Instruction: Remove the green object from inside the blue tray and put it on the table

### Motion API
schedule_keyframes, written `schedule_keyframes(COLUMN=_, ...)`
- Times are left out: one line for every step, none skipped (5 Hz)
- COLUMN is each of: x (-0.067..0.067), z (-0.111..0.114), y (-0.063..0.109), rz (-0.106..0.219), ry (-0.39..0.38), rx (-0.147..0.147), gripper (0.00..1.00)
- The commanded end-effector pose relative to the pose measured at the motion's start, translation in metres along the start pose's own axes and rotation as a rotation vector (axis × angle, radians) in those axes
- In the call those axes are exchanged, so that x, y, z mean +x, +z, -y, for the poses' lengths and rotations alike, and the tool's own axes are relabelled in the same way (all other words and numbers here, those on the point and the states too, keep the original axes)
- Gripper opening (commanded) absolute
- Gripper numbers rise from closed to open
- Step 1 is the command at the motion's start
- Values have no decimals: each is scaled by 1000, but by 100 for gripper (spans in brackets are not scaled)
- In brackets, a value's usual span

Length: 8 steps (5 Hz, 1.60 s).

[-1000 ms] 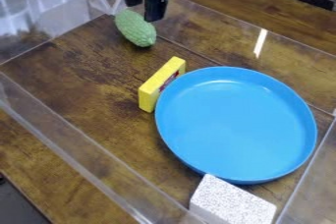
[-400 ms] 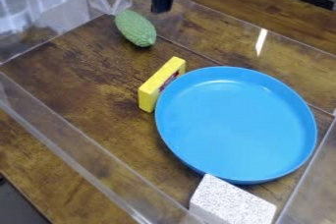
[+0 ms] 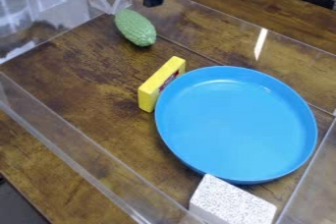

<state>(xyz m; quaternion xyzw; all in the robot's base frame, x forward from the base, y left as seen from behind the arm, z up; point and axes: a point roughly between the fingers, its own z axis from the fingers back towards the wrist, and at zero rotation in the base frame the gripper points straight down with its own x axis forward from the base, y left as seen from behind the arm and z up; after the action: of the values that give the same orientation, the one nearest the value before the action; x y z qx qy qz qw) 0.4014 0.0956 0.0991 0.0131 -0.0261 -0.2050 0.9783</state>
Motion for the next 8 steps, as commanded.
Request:
schedule_keyframes(x=-2, z=-4, y=1, rz=27, ry=37, rx=19, gripper=100)
schedule_keyframes(x=-7, z=-7, y=-16, rz=12, ry=43, rx=11, gripper=100)
schedule_keyframes(x=-6, z=-14, y=-21, rz=21, ry=33, rx=6, gripper=100)
schedule_keyframes(x=-7, z=-20, y=-20, rz=32, ry=116, rx=-4, gripper=100)
schedule_keyframes(x=-9, z=-25, y=-19, rz=41, ry=197, rx=-15, gripper=100)
schedule_keyframes(x=-4, z=-19, y=-19, rz=52, ry=245, rx=-26, gripper=100)
schedule_keyframes(x=0, z=-13, y=-20, rz=55, ry=272, rx=-34, gripper=100)
schedule_keyframes(x=-3, z=-14, y=-11, rz=57, ry=305, rx=-41, gripper=100)
